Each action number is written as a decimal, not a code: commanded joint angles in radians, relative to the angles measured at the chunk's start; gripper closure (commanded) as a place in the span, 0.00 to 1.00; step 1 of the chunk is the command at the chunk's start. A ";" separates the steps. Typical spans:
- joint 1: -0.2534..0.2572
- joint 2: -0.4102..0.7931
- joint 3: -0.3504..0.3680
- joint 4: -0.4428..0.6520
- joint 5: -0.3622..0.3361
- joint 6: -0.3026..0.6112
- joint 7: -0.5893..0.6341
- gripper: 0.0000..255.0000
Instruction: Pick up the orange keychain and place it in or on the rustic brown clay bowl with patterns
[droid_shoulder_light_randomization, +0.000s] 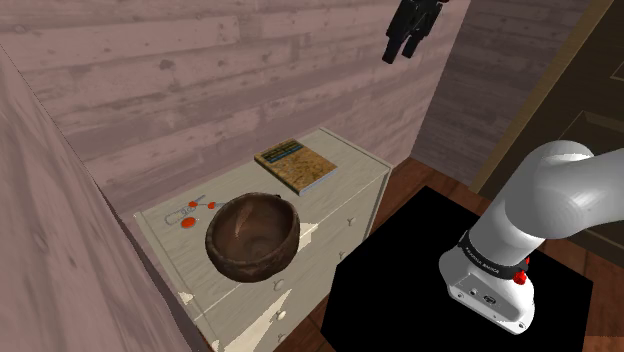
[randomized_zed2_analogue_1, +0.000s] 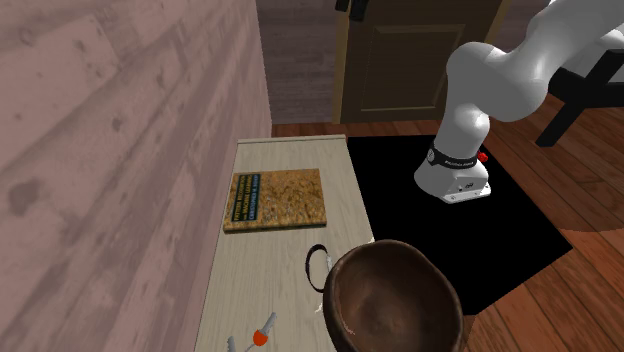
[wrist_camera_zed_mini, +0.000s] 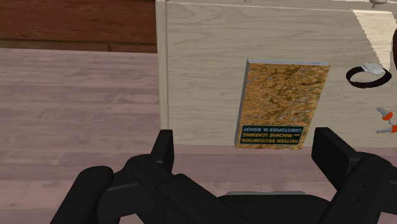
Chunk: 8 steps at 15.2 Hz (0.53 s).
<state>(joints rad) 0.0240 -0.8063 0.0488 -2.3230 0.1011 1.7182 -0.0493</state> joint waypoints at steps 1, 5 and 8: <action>0.000 0.000 0.000 0.000 0.000 0.000 0.000 0.00; 0.013 0.044 0.096 -0.022 0.040 0.055 0.112 0.00; 0.021 0.092 0.167 -0.024 0.066 0.097 0.195 0.00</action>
<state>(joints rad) 0.0433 -0.7311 0.1927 -2.3487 0.1594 1.8027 0.1170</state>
